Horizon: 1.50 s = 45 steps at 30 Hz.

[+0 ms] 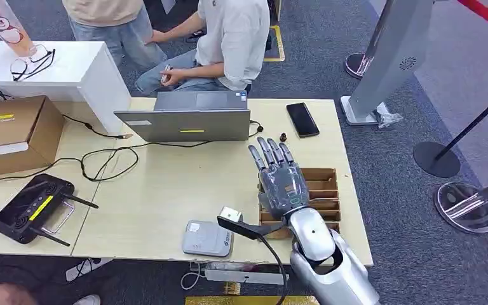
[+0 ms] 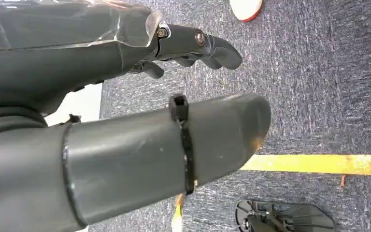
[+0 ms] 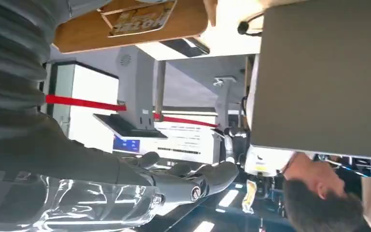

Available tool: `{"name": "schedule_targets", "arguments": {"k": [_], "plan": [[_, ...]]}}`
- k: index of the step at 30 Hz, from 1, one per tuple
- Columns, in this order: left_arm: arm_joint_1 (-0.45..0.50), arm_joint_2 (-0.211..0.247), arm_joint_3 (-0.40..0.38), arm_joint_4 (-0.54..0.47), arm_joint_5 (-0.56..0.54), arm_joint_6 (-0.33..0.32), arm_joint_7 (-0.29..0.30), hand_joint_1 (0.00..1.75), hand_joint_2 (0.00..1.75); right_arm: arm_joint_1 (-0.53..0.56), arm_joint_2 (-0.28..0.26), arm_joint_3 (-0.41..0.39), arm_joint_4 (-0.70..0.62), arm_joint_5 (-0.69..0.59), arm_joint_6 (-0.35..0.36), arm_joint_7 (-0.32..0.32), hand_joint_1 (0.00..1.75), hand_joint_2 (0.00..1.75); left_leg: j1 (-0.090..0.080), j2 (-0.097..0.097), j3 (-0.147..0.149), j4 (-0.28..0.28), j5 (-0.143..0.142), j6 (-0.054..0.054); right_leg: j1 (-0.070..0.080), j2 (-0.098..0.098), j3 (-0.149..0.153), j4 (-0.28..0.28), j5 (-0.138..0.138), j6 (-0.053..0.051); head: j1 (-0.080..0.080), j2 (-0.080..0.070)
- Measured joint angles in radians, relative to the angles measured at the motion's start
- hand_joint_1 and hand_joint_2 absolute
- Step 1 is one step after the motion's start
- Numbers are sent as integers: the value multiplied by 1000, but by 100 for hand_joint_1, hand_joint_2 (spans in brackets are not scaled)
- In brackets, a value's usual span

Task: Pass the card to the sensor for recognition and then transmit it.

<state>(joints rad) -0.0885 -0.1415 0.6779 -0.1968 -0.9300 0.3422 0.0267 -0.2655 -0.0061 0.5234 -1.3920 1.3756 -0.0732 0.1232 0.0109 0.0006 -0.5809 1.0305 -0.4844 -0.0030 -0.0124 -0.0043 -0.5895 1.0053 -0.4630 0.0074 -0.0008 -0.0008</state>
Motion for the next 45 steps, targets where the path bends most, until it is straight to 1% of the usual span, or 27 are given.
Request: {"name": "schedule_targets", "arguments": {"k": [4,12,23,28,33,36,41,45], "plan": [[0,0,1,0,-1,0,0,0,0,0,-6,-6,2,0,11,13,0,175,0,0,0,0,0,0,0,0,0,0,0,0,0,0],[0,0,5,0,-3,-2,3,0,0,1,-14,-17,2,4,63,55,0,175,0,0,0,0,0,0,0,0,0,0,0,0,0,0],[0,0,5,0,-6,-2,13,0,0,2,-31,-32,18,0,104,64,0,175,0,0,0,0,0,0,0,0,0,0,0,0,0,0],[0,0,6,0,-2,-2,12,0,0,0,-33,-32,32,0,109,64,0,175,0,0,0,0,0,0,0,0,0,0,0,0,0,0],[0,0,6,0,0,-2,12,0,0,-2,-35,-32,41,-3,109,65,12,175,0,0,0,0,0,0,0,0,0,0,0,0,0,0],[0,0,6,0,0,-2,12,0,0,-2,-35,-32,43,-3,111,65,14,175,0,0,0,0,0,0,0,0,0,0,0,0,0,0],[0,0,6,0,0,-2,12,0,0,-4,-37,-32,45,-6,111,65,12,175,0,0,0,0,0,0,0,0,0,0,0,0,0,0],[0,0,6,0,0,-2,12,0,0,-13,-37,-33,50,-19,111,66,24,175,0,0,0,0,0,0,0,0,0,0,0,0,0,0]]}}
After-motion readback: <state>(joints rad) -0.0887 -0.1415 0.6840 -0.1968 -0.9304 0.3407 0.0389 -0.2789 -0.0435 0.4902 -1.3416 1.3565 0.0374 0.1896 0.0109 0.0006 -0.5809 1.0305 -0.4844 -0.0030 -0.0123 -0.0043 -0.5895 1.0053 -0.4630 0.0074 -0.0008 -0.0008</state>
